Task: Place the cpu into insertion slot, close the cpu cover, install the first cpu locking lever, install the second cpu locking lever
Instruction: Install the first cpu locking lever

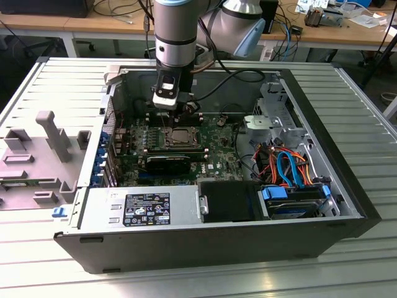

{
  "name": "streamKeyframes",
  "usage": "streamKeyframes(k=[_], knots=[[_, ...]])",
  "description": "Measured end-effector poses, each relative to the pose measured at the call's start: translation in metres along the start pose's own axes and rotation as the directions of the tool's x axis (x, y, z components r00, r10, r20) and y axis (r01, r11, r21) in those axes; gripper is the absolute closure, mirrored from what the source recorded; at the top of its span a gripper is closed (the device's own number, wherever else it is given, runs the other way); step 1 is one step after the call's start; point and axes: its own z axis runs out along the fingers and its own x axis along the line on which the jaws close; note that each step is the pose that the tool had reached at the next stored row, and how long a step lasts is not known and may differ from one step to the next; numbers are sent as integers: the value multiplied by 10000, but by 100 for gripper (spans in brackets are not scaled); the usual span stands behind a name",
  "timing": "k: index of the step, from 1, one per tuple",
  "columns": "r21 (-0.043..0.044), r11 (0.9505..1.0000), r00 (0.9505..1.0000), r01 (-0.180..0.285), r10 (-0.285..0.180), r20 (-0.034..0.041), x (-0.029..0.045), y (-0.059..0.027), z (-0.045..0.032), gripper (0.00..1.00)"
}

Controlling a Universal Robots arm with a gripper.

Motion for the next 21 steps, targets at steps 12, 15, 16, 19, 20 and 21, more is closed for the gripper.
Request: streamKeyframes(k=[12, 15, 16, 19, 20, 21], knots=[[3, 9993, 9993, 368, -368, 5, 0, 0, 0, 89], [4, 9990, 9990, 440, -440, 7, 0, 0, 0, 89], [4, 9989, 9989, 459, -459, 7, 0, 0, 0, 89], [5, 9985, 9985, 555, -555, 8, 0, 0, 0, 89], [6, 9983, 9983, 578, -578, 9, 0, 0, 0, 89], [6, 9981, 9981, 615, -615, 9, 0, 0, 0, 89]])
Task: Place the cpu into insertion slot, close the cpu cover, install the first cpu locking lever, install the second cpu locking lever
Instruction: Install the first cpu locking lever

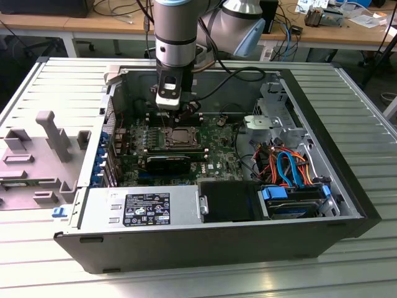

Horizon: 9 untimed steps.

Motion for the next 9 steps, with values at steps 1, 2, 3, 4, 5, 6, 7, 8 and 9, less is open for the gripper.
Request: streamKeyframes(k=[1, 2, 3, 4, 5, 6, 7, 8, 9], knots=[[0, 10000, 10000, 26, -26, 0, 0, 0, 0, 89], [1, 10000, 10000, 46, -46, 1, 0, 0, 0, 89], [1, 10000, 10000, 67, -67, 1, 0, 0, 0, 89], [1, 10000, 10000, 88, -88, 1, 0, 0, 0, 89], [1, 9999, 9999, 112, -112, 2, 0, 0, 0, 89], [2, 9999, 9999, 133, -133, 2, 0, 0, 0, 89], [2, 9999, 9999, 162, -162, 2, 0, 0, 0, 89], [2, 9998, 9998, 182, -182, 3, 0, 0, 0, 89], [3, 9998, 9998, 219, -219, 3, 0, 0, 0, 89]])
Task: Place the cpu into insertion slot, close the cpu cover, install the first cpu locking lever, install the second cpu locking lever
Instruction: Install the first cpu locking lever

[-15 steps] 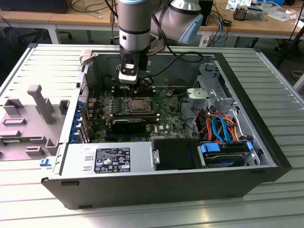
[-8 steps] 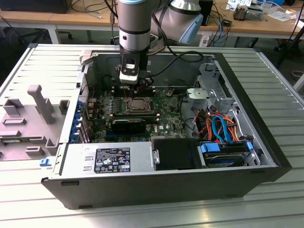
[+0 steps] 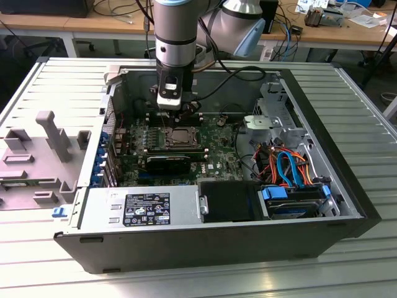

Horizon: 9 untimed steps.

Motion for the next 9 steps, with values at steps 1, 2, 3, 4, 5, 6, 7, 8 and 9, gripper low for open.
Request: streamKeyframes(k=[1, 2, 3, 4, 5, 6, 7, 8, 9], knots=[[0, 10000, 10000, 39, -39, 1, 0, 0, 0, 89], [0, 10000, 10000, 75, -75, 1, 0, 0, 0, 89], [0, 9999, 9999, 115, -115, 2, 0, 0, 0, 89], [1, 9999, 9999, 147, -147, 2, 0, 0, 0, 89], [1, 9998, 9998, 175, -175, 3, 0, 0, 0, 89], [1, 9998, 9998, 197, -197, 4, 0, 0, 0, 89], [2, 9997, 9997, 238, -238, 4, 0, 0, 0, 89], [2, 9996, 9996, 286, -286, 5, 0, 0, 0, 89], [3, 9995, 9995, 320, -320, 5, 0, 0, 0, 89]])
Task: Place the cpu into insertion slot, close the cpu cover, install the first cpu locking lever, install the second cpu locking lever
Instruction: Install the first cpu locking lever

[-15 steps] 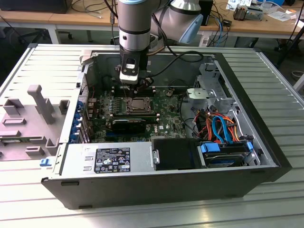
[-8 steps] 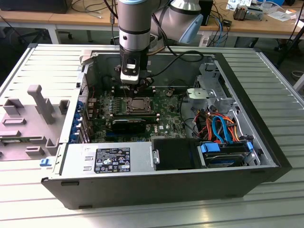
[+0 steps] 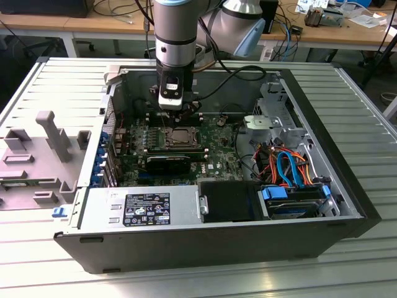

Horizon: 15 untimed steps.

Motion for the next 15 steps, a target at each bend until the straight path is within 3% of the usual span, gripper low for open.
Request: streamKeyframes(k=[15], knots=[[3, 9993, 9993, 376, -376, 6, 0, 0, 0, 89]])
